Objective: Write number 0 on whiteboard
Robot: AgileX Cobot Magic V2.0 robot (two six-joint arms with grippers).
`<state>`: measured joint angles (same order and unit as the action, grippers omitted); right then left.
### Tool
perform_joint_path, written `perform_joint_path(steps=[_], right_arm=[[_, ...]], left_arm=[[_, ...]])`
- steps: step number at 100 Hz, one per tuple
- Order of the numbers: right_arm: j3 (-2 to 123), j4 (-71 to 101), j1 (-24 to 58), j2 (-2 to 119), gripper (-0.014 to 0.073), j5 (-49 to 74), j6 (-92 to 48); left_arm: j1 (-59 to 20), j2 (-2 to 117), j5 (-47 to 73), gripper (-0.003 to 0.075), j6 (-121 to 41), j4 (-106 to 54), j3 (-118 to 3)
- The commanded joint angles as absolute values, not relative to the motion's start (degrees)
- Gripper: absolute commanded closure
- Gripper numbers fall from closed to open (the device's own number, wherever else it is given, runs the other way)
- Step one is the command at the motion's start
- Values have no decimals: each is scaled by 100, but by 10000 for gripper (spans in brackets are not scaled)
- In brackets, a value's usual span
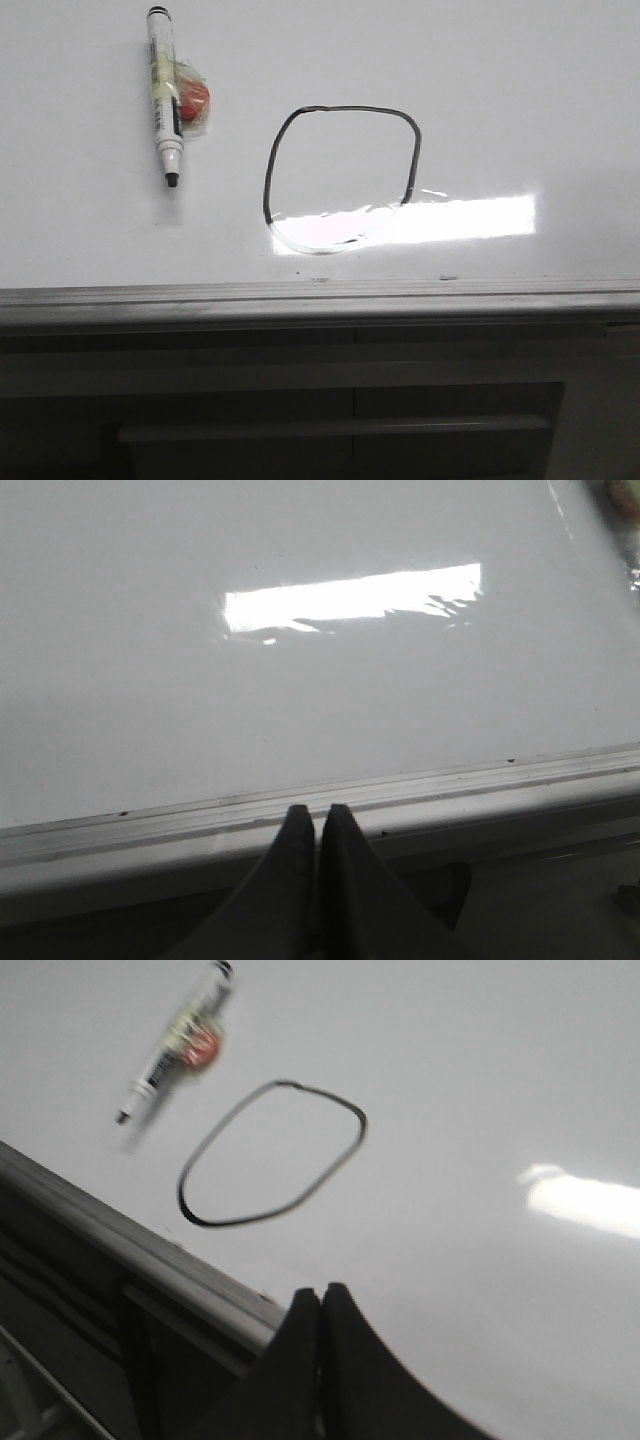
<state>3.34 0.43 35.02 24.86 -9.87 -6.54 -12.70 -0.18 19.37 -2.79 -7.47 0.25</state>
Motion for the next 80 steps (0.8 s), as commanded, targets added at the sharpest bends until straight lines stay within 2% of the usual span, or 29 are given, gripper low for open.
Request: perform_joint_path(steps=[1,10,27,44,80], right_arm=[[159,-201,3084,2185,664,-1467,-460],[-155,-201,2635,1689,664,-1290,-460],[-139,-201,1968,750,664,423,-460],[-139,-201,1468,59,664,1455,-460],[-139,-214,1282,-166,664,1697,-443]], left_arm=[[-1260,-180,1747,740,-231,-821,200],[-1260,-180,1747,740,-231,-821,200],[-1260,-180,1747,740,-231,-821,200],[-1260,-180,1747,740,-231,-821,200],[-1260,-180,1747,740,-231,-821,200]])
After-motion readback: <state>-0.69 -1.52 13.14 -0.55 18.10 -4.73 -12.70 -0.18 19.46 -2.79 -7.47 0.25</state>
